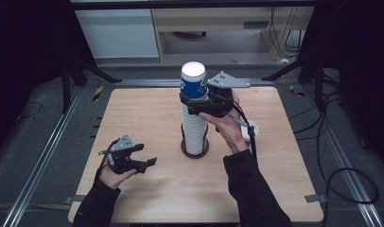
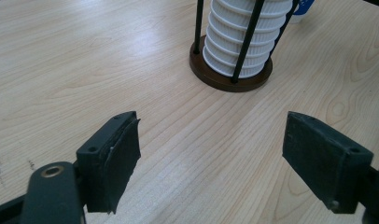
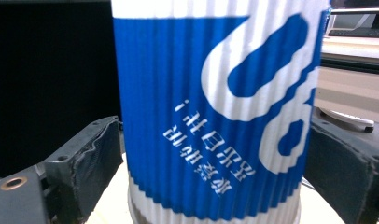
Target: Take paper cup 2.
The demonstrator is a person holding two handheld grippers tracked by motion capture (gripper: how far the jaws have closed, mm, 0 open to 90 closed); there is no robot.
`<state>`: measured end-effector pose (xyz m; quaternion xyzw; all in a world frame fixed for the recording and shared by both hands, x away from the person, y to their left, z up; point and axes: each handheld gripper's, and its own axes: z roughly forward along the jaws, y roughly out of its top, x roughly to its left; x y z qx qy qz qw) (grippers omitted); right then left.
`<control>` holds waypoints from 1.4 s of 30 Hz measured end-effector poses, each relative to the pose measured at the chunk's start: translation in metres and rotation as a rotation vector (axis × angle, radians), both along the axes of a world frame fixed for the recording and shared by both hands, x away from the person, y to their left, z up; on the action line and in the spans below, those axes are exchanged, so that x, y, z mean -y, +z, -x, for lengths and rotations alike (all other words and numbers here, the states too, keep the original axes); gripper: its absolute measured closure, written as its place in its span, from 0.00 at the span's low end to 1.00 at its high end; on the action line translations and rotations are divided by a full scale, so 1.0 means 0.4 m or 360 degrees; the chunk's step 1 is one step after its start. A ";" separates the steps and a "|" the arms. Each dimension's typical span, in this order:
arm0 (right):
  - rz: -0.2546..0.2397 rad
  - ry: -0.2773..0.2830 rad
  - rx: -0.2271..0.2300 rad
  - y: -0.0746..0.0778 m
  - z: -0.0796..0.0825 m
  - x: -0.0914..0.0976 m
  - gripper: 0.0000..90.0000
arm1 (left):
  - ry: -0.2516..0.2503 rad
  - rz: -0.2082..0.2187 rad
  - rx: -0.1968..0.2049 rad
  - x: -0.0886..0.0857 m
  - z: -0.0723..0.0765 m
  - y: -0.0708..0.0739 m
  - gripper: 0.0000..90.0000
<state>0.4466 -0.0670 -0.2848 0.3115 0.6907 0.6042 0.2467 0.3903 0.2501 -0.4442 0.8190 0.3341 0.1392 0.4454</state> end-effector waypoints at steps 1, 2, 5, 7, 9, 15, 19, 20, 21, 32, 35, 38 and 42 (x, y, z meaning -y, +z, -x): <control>-0.0005 -0.0006 0.0010 -0.001 -0.002 -0.001 0.11 | 0.0000 -0.0002 0.0000 0.000 0.000 0.000 0.20; -0.0014 -0.0010 0.0008 -0.002 -0.003 -0.002 0.11 | 0.0000 0.0000 -0.0002 0.000 -0.001 -0.001 0.20; -0.0016 -0.0011 0.0013 -0.004 -0.008 -0.004 0.13 | -0.0003 -0.0003 -0.0006 0.001 -0.001 -0.003 0.20; -0.0007 -0.0023 0.0009 -0.005 -0.010 -0.002 0.14 | -0.0003 -0.0005 -0.0007 0.002 -0.001 -0.003 0.20; -0.0018 -0.0002 -0.0001 -0.006 -0.011 -0.001 0.17 | -0.0008 -0.0006 -0.0004 0.002 -0.001 -0.003 0.20; 0.0004 -0.0013 0.0013 -0.007 -0.008 -0.008 0.19 | -0.0009 -0.0008 -0.0006 0.002 -0.001 -0.003 0.20; 0.0010 -0.0011 0.0010 -0.004 -0.006 -0.005 0.19 | -0.0006 -0.0008 -0.0005 0.002 -0.001 -0.003 0.20; 0.0011 -0.0010 0.0011 -0.003 -0.005 -0.004 0.19 | -0.0008 -0.0009 -0.0006 0.002 -0.001 -0.003 0.20; 0.0013 -0.0007 0.0010 -0.002 -0.004 -0.003 0.19 | -0.0007 -0.0009 -0.0005 0.003 -0.001 -0.004 0.20; 0.0006 0.0001 0.0068 0.028 0.002 0.002 0.21 | -0.0004 -0.0002 -0.0004 0.001 -0.001 -0.003 0.20; 0.0006 0.0008 0.0066 0.039 0.002 0.003 0.21 | -0.0004 -0.0003 -0.0006 0.001 -0.001 -0.003 0.20; -0.0008 0.0016 0.0077 0.051 0.003 0.005 0.21 | -0.0003 -0.0002 -0.0006 -0.001 -0.002 -0.002 0.20; -0.0028 0.0023 0.0093 0.071 0.006 0.005 0.21 | -0.0003 -0.0001 -0.0006 -0.001 -0.001 -0.002 0.20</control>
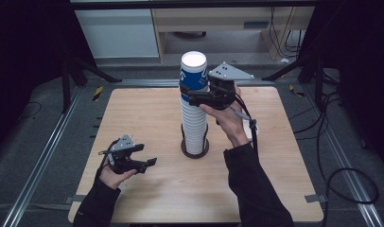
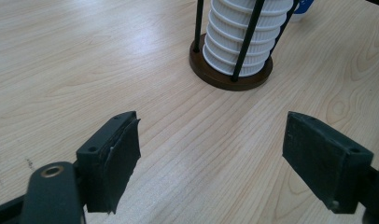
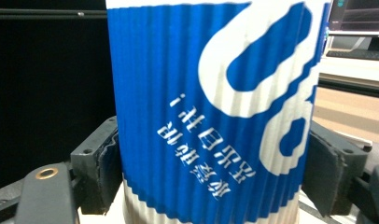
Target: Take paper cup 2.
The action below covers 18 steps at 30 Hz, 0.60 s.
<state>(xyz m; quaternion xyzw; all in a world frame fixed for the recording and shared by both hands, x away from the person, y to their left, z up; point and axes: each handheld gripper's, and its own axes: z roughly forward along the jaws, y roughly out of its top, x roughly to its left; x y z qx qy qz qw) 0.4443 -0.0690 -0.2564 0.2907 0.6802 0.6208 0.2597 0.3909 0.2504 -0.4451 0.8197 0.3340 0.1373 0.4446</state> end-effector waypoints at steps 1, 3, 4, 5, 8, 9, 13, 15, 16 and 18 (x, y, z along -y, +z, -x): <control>0.0002 -0.0002 0.0011 0.006 0.001 -0.001 0.21 | 0.0000 0.0000 0.0002 0.000 0.000 0.000 0.20; 0.0007 -0.0003 0.0022 0.016 0.003 -0.003 0.21 | 0.0001 0.0004 0.0002 0.001 0.000 0.000 0.20; 0.0008 -0.0004 0.0029 0.022 0.003 -0.003 0.21 | 0.0001 0.0004 0.0002 0.001 0.000 0.000 0.20; 0.0013 -0.0006 0.0036 0.029 0.004 -0.003 0.22 | -0.0001 -0.0002 0.0001 0.000 0.000 0.001 0.20; -0.0001 -0.0007 0.0048 0.044 0.005 -0.003 0.22 | 0.0002 0.0005 0.0003 -0.001 0.001 0.001 0.20; -0.0005 -0.0001 0.0055 0.050 0.005 -0.002 0.22 | 0.0002 0.0006 0.0002 -0.001 0.001 0.001 0.20; -0.0015 -0.0005 0.0088 0.071 0.011 -0.001 0.22 | 0.0002 0.0005 0.0004 -0.001 0.001 0.002 0.20; -0.0020 -0.0003 0.0109 0.080 0.016 0.001 0.22 | 0.0001 0.0005 0.0004 -0.001 0.001 0.002 0.20; -0.0024 -0.0001 0.0116 0.085 0.019 0.003 0.22 | 0.0001 0.0006 0.0003 -0.001 0.001 0.002 0.20; -0.0034 0.0002 0.0134 0.094 0.025 0.007 0.22 | 0.0003 0.0005 0.0003 -0.001 0.001 0.002 0.20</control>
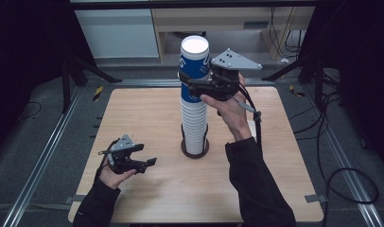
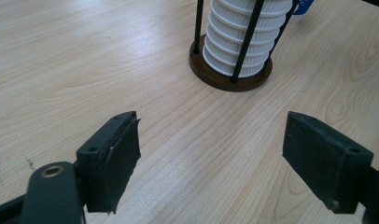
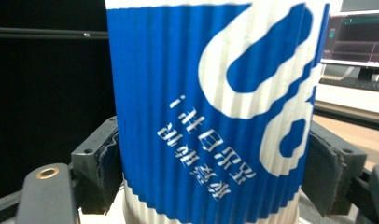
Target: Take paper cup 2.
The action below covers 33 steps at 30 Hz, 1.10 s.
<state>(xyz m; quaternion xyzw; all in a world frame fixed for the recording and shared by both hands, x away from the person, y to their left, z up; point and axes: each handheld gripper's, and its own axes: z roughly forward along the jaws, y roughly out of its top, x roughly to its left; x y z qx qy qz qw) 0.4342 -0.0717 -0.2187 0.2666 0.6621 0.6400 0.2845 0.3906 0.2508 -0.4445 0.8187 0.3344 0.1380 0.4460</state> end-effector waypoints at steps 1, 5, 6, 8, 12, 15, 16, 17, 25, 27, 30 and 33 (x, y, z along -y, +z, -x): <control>0.0005 -0.0003 0.0009 0.005 0.003 0.003 0.22 | -0.0001 0.0000 0.0000 0.000 0.000 0.000 0.20; -0.0002 -0.0013 0.0041 0.020 0.014 0.019 0.22 | 0.0001 0.0003 0.0001 0.001 0.001 0.001 0.20; -0.0009 -0.0012 0.0047 0.023 0.018 0.026 0.22 | 0.0001 0.0006 0.0002 0.001 0.001 0.000 0.20; -0.0015 -0.0017 0.0068 0.030 0.029 0.039 0.22 | 0.0000 0.0002 0.0002 -0.001 0.000 0.001 0.20; 0.0006 -0.0056 0.0100 0.034 0.052 0.077 0.22 | -0.0002 0.0004 0.0003 0.001 0.001 0.001 0.20; 0.0008 -0.0076 0.0094 0.018 0.069 0.113 0.22 | -0.0009 -0.0005 0.0001 0.004 0.002 0.001 0.20; 0.0015 -0.0081 0.0091 0.009 0.074 0.125 0.22 | -0.0010 0.0001 0.0000 0.005 0.002 0.000 0.20; 0.0021 -0.0085 0.0084 0.000 0.078 0.136 0.22 | -0.0011 -0.0002 0.0000 0.006 0.002 0.000 0.20; 0.0078 -0.0095 -0.0003 -0.091 0.111 0.205 0.22 | -0.0017 -0.0018 -0.0010 0.010 0.001 -0.003 0.20; 0.0102 -0.0100 -0.0033 -0.115 0.116 0.215 0.22 | -0.0020 -0.0012 -0.0009 0.011 0.003 -0.003 0.20; 0.0143 -0.0095 -0.0072 -0.151 0.121 0.227 0.22 | -0.0021 -0.0008 -0.0008 0.011 0.003 -0.001 0.20; 0.0172 -0.0075 -0.0112 -0.185 0.130 0.237 0.22 | -0.0023 -0.0008 -0.0013 0.012 0.003 -0.002 0.20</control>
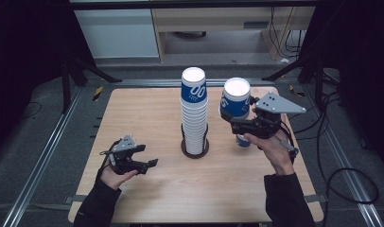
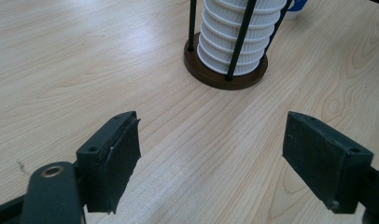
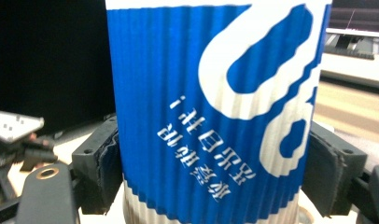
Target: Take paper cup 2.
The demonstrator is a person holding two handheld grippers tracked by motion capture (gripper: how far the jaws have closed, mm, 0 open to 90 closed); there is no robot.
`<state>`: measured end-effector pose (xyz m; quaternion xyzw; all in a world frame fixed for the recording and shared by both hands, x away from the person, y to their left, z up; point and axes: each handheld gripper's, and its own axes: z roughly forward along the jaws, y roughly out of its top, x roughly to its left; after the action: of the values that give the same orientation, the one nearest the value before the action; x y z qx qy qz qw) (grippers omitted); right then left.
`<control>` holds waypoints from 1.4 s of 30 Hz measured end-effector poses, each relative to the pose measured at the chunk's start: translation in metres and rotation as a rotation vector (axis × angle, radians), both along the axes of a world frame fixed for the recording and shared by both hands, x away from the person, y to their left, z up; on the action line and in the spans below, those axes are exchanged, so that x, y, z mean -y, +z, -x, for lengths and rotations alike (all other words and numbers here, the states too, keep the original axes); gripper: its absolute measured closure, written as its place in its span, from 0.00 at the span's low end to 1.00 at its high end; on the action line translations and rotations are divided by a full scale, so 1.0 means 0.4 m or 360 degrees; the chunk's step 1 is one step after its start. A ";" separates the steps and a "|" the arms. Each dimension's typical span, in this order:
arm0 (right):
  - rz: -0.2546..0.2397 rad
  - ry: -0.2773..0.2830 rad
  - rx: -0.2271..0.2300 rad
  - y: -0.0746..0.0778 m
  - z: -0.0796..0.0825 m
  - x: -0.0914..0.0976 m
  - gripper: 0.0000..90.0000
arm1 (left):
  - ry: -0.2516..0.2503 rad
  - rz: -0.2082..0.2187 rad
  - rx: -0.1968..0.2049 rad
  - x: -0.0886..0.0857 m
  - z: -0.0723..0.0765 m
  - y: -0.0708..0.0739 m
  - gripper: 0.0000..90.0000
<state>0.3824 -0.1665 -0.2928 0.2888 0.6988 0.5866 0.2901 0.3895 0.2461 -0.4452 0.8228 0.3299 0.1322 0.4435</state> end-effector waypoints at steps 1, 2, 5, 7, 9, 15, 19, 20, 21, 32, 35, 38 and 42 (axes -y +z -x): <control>0.0009 0.0011 -0.0013 -0.012 0.003 0.003 0.22 | -0.0005 -0.0008 -0.0003 0.000 0.000 0.000 0.20; 0.0014 0.0020 -0.0024 -0.023 0.006 0.005 0.21 | -0.0006 -0.0010 -0.0003 0.002 0.000 0.000 0.20; 0.0032 0.0049 -0.0067 -0.057 0.011 0.012 0.21 | -0.0015 -0.0014 -0.0004 0.005 0.000 -0.001 0.20; 0.0040 0.0075 -0.0098 -0.079 0.013 0.016 0.21 | -0.0021 -0.0016 -0.0001 0.006 0.001 0.000 0.20; 0.0055 0.0094 -0.0121 -0.100 0.013 0.018 0.21 | -0.0021 -0.0010 -0.0001 0.008 0.002 0.000 0.20; 0.0119 0.0176 -0.0192 -0.152 0.015 0.011 0.21 | -0.0029 -0.0016 -0.0002 0.008 0.003 0.002 0.20; 0.0196 0.0226 -0.0231 -0.175 0.016 -0.006 0.21 | -0.0032 -0.0011 0.0000 0.009 0.004 0.004 0.21; 0.0208 0.0236 -0.0240 -0.180 0.016 -0.010 0.21 | -0.0035 -0.0011 0.0000 0.010 0.005 0.004 0.21; 0.0223 0.0242 -0.0247 -0.185 0.016 -0.014 0.21 | -0.0043 -0.0014 -0.0002 0.011 0.006 0.005 0.21; 0.0363 0.0402 -0.0340 -0.245 0.015 -0.068 0.21 | -0.0131 -0.0033 0.0006 0.034 0.021 0.015 0.20; 0.0436 0.0456 -0.0350 -0.262 0.015 -0.089 0.21 | -0.0161 -0.0040 0.0002 0.043 0.025 0.018 0.20; 0.0501 0.0509 -0.0365 -0.276 0.016 -0.111 0.21 | -0.0193 -0.0047 0.0004 0.054 0.031 0.021 0.20; 0.0580 0.0579 -0.0386 -0.295 0.017 -0.141 0.21 | -0.0232 -0.0052 0.0007 0.065 0.038 0.025 0.20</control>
<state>0.3754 -0.1100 -0.4107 0.1696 0.8627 0.4549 0.1415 0.3744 0.2201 -0.4351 0.8514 0.2661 0.1067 0.4393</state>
